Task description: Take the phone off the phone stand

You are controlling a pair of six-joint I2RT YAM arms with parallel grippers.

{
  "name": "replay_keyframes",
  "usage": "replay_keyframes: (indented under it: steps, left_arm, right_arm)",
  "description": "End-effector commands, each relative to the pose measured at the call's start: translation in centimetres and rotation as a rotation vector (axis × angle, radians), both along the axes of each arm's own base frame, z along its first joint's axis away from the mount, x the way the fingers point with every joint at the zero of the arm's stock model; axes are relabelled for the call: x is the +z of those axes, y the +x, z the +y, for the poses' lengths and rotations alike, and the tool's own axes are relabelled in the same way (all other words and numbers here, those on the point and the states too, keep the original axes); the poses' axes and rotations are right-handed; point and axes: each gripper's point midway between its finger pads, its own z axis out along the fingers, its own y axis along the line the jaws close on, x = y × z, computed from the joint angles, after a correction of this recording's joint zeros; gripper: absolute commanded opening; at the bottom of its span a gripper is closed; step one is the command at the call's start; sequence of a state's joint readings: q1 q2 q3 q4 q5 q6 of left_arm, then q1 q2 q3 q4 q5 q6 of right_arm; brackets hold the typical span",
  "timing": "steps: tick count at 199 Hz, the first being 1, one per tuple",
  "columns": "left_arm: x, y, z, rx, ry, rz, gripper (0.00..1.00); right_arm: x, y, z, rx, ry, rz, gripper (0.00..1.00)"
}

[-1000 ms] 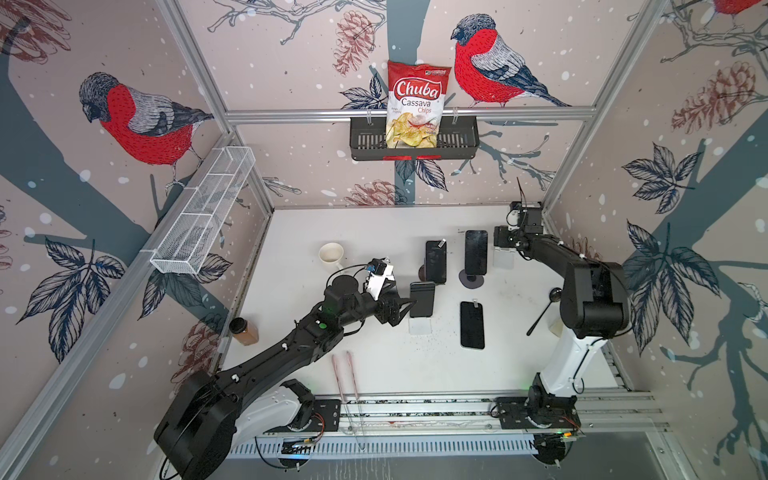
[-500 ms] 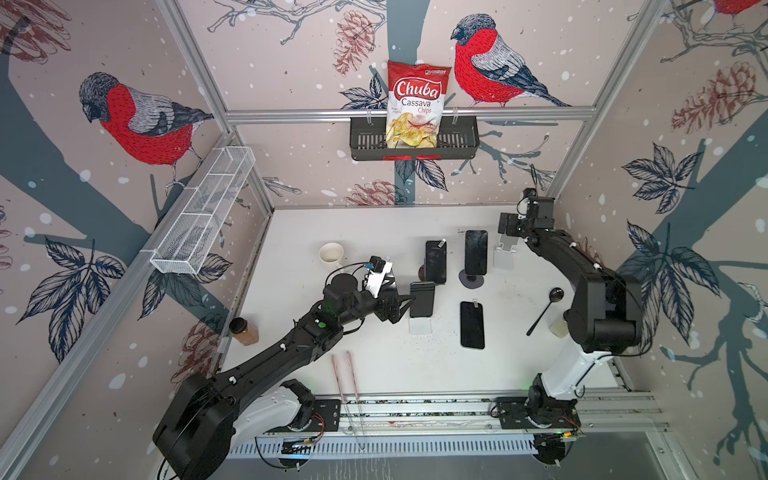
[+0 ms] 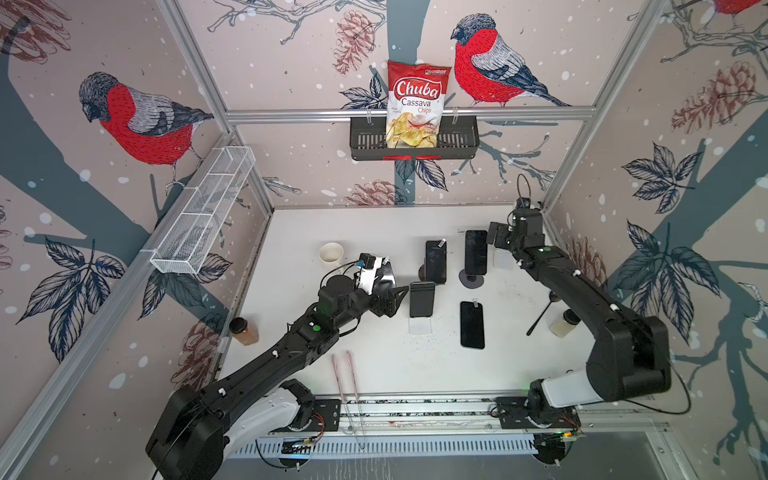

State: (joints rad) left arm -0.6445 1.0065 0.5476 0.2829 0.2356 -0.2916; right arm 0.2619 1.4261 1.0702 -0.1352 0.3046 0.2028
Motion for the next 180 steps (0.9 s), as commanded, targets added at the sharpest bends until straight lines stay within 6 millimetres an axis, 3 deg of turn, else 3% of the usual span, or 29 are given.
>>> replay_keyframes:
  steps: [1, 42, 116, 180]
  left_arm:
    - [-0.8, -0.7, -0.4, -0.015, 0.033, 0.039, 0.97]
    - [-2.5, -2.1, -0.7, -0.015, 0.106, 0.068, 0.97]
    - [-6.3, -3.8, 0.6, 0.058, 0.156, 0.124, 0.97]
    - [-7.9, -5.6, 0.2, 0.009, 0.142, 0.028, 0.96]
  right_arm:
    - [0.6, -2.0, 0.1, -0.095, 0.012, -0.043, 0.99]
    - [0.0, -5.5, 3.0, -0.062, 0.086, -0.043, 0.99]
    - [-0.9, -12.8, 9.0, 0.143, 0.206, -0.077, 0.99]
    - [-3.0, -18.2, 13.0, 0.309, 0.223, -0.105, 0.99]
